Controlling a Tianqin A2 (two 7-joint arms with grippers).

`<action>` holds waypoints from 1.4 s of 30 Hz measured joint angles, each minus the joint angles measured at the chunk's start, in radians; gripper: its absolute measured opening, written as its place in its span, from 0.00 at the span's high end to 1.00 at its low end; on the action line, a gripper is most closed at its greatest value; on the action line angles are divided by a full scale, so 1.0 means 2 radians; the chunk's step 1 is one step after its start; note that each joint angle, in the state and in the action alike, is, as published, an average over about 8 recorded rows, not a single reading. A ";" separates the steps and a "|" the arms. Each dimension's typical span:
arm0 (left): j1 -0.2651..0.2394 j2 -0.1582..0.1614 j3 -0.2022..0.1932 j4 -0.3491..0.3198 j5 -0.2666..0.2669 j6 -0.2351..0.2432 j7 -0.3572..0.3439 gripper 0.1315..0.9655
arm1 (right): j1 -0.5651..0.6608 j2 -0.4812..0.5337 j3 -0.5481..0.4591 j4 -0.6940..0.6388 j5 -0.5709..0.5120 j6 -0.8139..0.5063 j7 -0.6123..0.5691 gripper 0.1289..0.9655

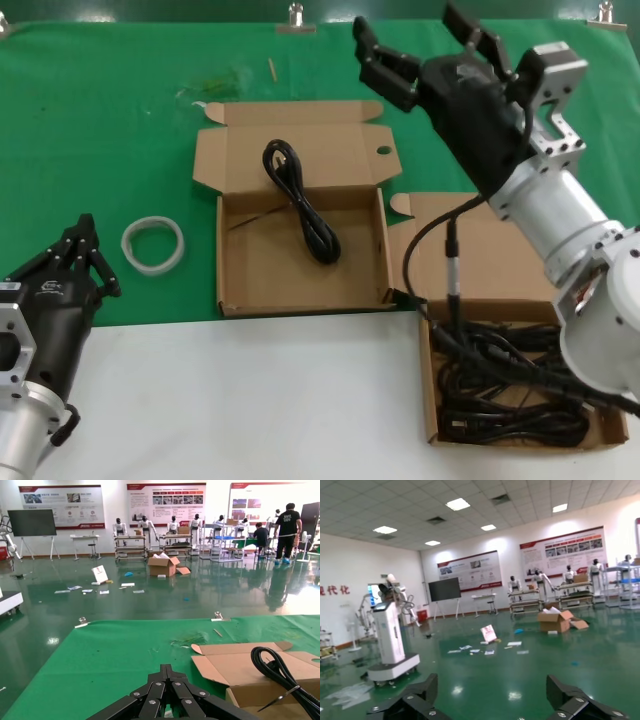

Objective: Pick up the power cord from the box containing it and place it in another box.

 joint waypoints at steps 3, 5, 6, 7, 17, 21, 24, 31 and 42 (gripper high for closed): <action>0.000 0.000 0.000 0.000 0.000 0.000 0.000 0.99 | -0.009 -0.003 0.008 0.000 -0.005 -0.002 -0.002 0.55; 0.000 0.000 0.000 0.000 0.000 0.000 0.000 0.99 | -0.016 -0.004 0.015 0.001 -0.008 -0.003 -0.004 0.55; 0.000 0.000 0.000 0.000 0.000 0.000 0.000 0.99 | -0.020 -0.005 0.018 0.002 -0.010 -0.004 -0.005 0.55; 0.000 0.000 0.000 0.000 0.000 0.000 0.000 0.99 | -0.024 -0.006 0.022 0.003 -0.012 -0.004 -0.007 0.55; 0.000 0.000 0.000 0.000 0.000 0.000 0.000 0.92 | -0.064 -0.015 0.058 0.011 -0.031 -0.010 -0.019 0.12; 0.000 0.000 0.000 0.000 0.000 0.000 0.000 0.84 | -0.080 -0.018 0.073 0.014 -0.038 -0.012 -0.023 0.04; 0.000 0.000 0.000 0.000 0.000 0.000 0.000 0.79 | -0.092 -0.021 0.084 0.016 -0.044 -0.014 -0.027 0.02; 0.000 0.000 0.000 0.000 0.000 0.000 0.000 0.65 | -0.120 -0.027 0.110 0.022 -0.058 -0.018 -0.035 0.00; 0.000 0.000 0.000 0.000 0.000 0.000 0.000 0.39 | -0.165 -0.037 0.150 0.030 -0.079 -0.025 -0.049 0.00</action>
